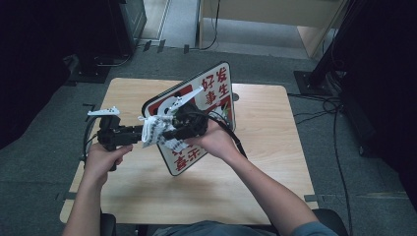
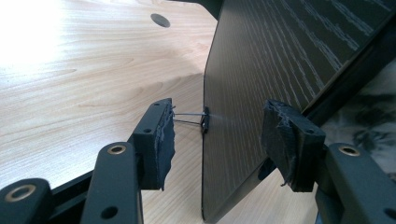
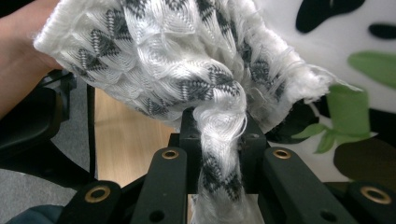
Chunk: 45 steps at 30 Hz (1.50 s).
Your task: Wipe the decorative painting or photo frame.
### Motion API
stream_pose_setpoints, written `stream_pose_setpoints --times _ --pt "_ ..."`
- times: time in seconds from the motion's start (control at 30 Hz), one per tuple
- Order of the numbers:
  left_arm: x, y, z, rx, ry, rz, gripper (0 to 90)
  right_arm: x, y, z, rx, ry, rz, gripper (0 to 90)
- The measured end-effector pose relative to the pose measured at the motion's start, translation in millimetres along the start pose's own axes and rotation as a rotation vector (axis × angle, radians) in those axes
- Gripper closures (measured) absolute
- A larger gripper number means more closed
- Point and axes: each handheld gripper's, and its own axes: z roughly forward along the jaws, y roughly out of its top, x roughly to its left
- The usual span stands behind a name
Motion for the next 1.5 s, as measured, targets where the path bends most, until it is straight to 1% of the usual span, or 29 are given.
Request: stream_pose_setpoints --times 0.4,1.03,1.43,1.5 --pt "-0.2 -0.1 0.3 0.006 0.001 0.005 46.1 -1.9 -12.3 8.9 0.018 0.010 0.009 78.4" --pt "-0.3 -0.6 0.7 0.007 0.003 0.008 47.6 -4.1 -27.1 20.2 0.039 0.028 0.024 78.3" --pt "-0.4 -0.9 1.0 0.008 0.001 0.006 48.6 -5.4 -37.4 27.4 0.054 0.035 0.034 78.3" --pt "-0.3 -0.9 1.0 0.009 0.000 0.001 48.8 -5.7 -39.6 29.1 0.059 0.037 0.035 78.3"
